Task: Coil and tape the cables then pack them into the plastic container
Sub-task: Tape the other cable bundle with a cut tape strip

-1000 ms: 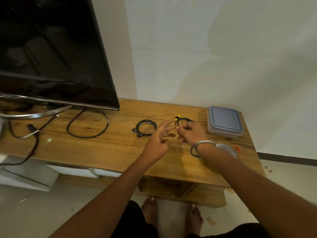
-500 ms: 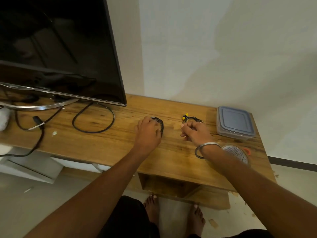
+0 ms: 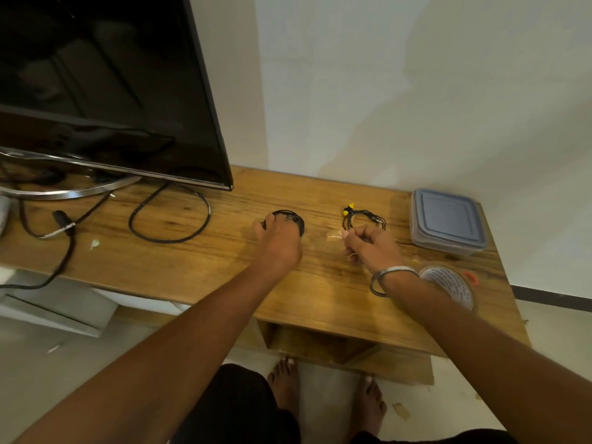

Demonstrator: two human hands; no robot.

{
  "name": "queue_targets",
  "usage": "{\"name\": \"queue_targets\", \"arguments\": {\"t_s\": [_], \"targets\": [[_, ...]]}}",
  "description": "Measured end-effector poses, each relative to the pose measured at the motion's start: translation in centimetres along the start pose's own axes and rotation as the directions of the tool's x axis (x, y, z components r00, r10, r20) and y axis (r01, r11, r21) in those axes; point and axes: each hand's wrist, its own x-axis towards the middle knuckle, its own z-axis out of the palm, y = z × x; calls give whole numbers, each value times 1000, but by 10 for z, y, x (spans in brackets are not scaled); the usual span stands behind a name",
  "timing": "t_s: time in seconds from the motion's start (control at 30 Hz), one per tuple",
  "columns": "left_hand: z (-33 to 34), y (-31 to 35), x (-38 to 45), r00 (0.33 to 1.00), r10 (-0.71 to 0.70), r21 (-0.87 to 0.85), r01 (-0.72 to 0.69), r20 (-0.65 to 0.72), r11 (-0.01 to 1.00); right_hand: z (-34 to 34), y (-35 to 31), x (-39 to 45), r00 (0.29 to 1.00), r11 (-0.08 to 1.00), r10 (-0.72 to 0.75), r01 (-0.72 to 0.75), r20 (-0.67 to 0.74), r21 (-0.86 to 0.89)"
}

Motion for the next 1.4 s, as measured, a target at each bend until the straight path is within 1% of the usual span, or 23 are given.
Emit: {"name": "queue_targets", "arguments": {"t_s": [0.1, 0.2, 0.27, 0.37, 0.47, 0.6, 0.77, 0.83, 0.93, 1.03, 1.1, 1.27, 1.4], "targets": [[-1, -2, 2, 1000, 16, 9, -16, -26, 1000, 1, 3, -1, 1000, 1000, 11, -11, 3, 15], [-8, -8, 3, 998, 34, -70, -38, -53, 997, 3, 3, -2, 1000, 999, 11, -11, 5, 36], [-13, -9, 2, 998, 55, -139, -56, -8, 989, 3, 1, -3, 1000, 999, 14, -14, 8, 51], [-14, -10, -1, 994, 56, -329, -23, 91, 944, 4, -3, -6, 1000, 997, 20, -21, 14, 81], [-14, -10, -8, 992, 73, -417, -24, 102, 909, 7, -5, -9, 1000, 994, 29, -30, 13, 106], [-16, -9, -18, 988, 80, -453, -11, 133, 891, 8, -6, -13, 999, 993, 31, -34, 25, 114], [-16, -11, -22, 983, 126, -429, -56, 137, 901, 9, -9, -17, 998, 991, 43, -48, 41, 126], [-18, -8, -24, 979, 135, -460, -50, 155, 886, 10, -11, -19, 998, 987, 58, -63, 38, 145], [-23, 2, -27, 977, 118, -589, 9, 177, 808, 8, -16, -22, 997, 976, 69, -77, 42, 202], [-22, 13, -29, 977, 112, -739, 62, 183, 671, 5, -22, -25, 996, 963, 75, -85, 52, 254], [-25, 21, -33, 973, 120, -794, 86, 196, 602, 1, -24, -27, 996, 955, 82, -91, 42, 283], [-28, 34, -42, 968, 164, -847, 77, 190, 527, -5, -26, -29, 994, 936, 108, -111, 29, 333], [-24, 40, -46, 963, 207, -875, 54, 173, 482, -6, -24, -30, 994, 937, 112, -111, 16, 331]]}}
